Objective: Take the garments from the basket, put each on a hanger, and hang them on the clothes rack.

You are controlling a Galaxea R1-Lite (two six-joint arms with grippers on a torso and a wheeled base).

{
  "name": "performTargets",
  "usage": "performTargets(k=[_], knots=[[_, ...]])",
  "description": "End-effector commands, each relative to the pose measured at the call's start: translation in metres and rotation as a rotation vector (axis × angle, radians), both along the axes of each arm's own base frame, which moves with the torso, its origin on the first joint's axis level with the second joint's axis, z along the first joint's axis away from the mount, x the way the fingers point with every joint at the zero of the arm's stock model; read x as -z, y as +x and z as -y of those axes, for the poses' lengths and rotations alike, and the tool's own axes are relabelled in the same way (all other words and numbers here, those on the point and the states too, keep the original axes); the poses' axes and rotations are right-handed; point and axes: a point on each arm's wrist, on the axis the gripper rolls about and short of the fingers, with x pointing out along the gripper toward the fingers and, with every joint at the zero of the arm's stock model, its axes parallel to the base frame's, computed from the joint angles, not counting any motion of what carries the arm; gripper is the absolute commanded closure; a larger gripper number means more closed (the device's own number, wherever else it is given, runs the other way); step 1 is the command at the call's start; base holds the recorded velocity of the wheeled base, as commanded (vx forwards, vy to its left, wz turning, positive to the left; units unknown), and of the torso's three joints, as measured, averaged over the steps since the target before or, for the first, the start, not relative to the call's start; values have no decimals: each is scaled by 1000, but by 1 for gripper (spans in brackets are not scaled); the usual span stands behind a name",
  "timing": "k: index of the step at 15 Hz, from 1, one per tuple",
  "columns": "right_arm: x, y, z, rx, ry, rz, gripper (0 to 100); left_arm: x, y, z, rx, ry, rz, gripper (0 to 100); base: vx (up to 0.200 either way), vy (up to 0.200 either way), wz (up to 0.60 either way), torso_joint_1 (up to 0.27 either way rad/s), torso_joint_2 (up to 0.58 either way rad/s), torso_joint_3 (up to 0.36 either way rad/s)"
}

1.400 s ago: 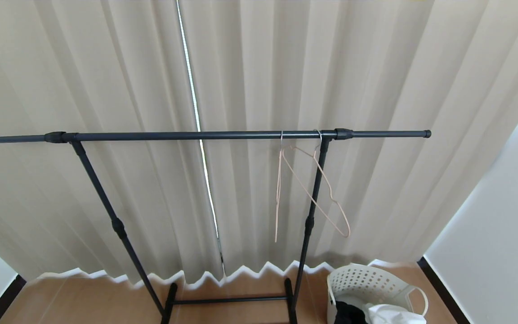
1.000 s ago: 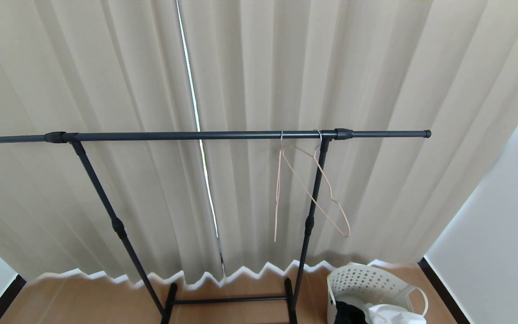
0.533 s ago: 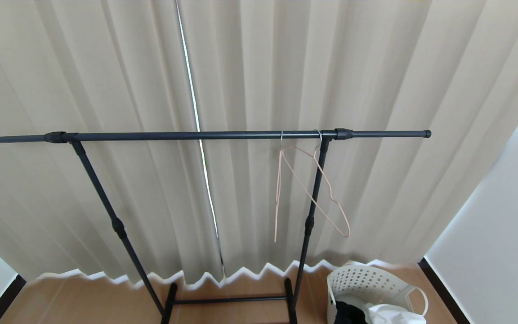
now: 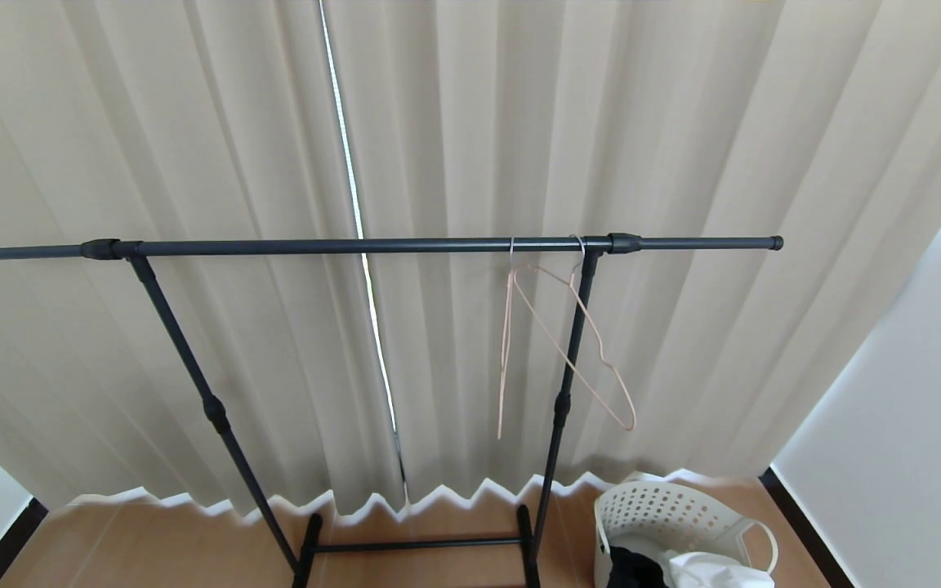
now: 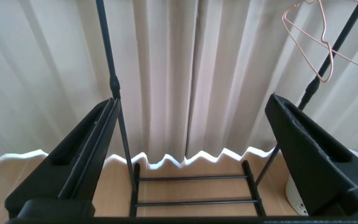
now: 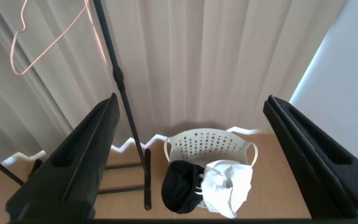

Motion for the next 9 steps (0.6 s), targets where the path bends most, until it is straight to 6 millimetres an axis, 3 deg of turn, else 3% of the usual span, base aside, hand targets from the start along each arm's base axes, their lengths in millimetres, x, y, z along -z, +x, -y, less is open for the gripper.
performTargets(k=[1,9], knots=[[0,0,0,1,5,1,0,0,0,0,1,0,-1,0,0,0,0,0,0,0],[0,0,0,-9,-5,0,0,0,0,0,3,-8,-1,0,0,0,0,-16,29,15]])
